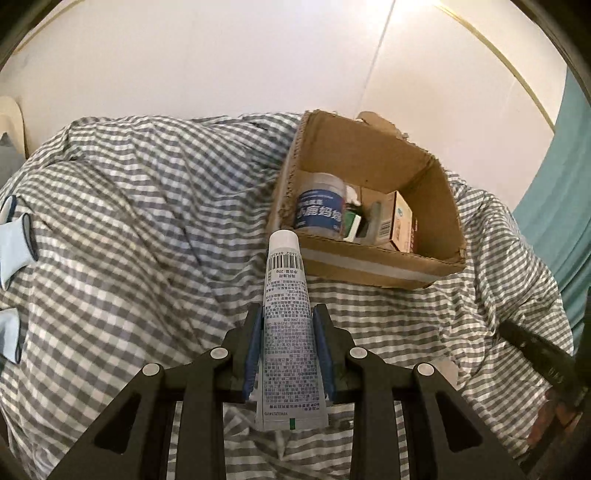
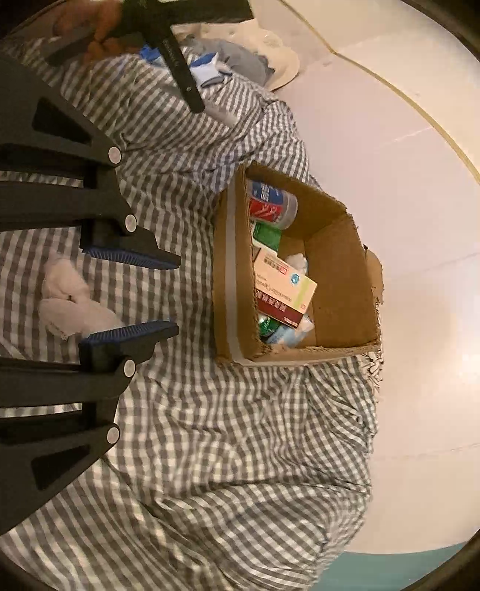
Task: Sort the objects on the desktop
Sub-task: 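Drop the tube into the box with the left tool while the right tool drops the cloth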
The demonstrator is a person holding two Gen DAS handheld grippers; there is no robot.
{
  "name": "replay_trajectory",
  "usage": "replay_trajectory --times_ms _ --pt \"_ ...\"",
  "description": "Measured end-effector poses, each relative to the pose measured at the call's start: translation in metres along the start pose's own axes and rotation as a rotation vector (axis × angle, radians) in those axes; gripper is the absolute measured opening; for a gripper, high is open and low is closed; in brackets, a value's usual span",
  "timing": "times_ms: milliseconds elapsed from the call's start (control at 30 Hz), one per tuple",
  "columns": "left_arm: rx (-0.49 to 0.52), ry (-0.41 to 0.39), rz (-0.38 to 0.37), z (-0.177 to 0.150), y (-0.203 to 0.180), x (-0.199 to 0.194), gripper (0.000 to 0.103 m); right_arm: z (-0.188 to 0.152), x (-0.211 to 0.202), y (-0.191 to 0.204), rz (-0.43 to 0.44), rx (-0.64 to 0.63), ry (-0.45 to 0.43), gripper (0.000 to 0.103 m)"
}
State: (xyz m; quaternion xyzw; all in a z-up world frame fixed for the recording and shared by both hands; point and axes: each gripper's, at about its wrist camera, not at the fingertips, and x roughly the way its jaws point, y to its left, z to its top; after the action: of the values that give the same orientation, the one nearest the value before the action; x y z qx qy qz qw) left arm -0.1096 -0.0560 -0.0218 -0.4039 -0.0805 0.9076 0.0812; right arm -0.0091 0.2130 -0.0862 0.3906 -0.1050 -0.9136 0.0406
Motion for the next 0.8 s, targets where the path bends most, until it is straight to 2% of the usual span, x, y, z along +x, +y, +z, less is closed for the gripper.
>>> replay_trajectory --times_ms 33,67,100,133,233,267,300,333,367,400,533,633,800 --pt "0.008 0.004 0.0 -0.002 -0.002 0.003 0.028 -0.004 0.008 0.0 0.011 -0.001 0.038 0.032" --pt "0.013 0.011 0.001 -0.004 -0.003 0.006 0.028 -0.009 0.014 0.0 0.008 0.002 0.064 0.049" --pt "0.015 0.027 0.002 -0.007 -0.003 0.012 0.028 -0.016 0.021 0.0 -0.006 0.006 0.092 0.074" --pt "0.008 0.05 0.0 -0.012 -0.003 0.02 0.028 -0.027 0.032 0.0 -0.017 0.014 0.128 0.081" --pt "-0.015 0.104 -0.014 -0.026 0.0 0.035 0.028 -0.054 0.066 -0.004 0.006 0.05 0.254 0.082" --pt "-0.019 0.12 -0.017 -0.03 0.0 0.039 0.028 -0.06 0.074 -0.004 0.011 0.047 0.284 0.082" --pt "-0.019 0.132 -0.018 -0.034 -0.001 0.042 0.028 -0.069 0.087 -0.004 0.021 0.037 0.332 0.073" --pt "-0.017 0.136 -0.018 -0.037 -0.003 0.042 0.028 -0.076 0.095 -0.006 0.026 0.037 0.369 0.057" --pt "-0.015 0.13 -0.02 -0.039 -0.004 0.041 0.028 -0.08 0.102 -0.007 0.023 0.042 0.41 0.021" --pt "-0.01 0.122 -0.029 -0.039 -0.006 0.038 0.028 -0.081 0.1 -0.007 0.015 0.043 0.409 0.015" --pt "0.018 0.098 -0.039 -0.031 -0.014 0.026 0.028 -0.06 0.07 0.0 -0.006 -0.011 0.301 0.015" --pt "0.019 0.059 -0.056 -0.015 -0.02 0.012 0.028 -0.037 0.044 0.003 0.013 -0.011 0.219 0.015" --pt "0.067 -0.034 -0.107 0.033 -0.038 -0.007 0.028 0.033 0.011 0.02 0.031 -0.08 0.074 0.015"
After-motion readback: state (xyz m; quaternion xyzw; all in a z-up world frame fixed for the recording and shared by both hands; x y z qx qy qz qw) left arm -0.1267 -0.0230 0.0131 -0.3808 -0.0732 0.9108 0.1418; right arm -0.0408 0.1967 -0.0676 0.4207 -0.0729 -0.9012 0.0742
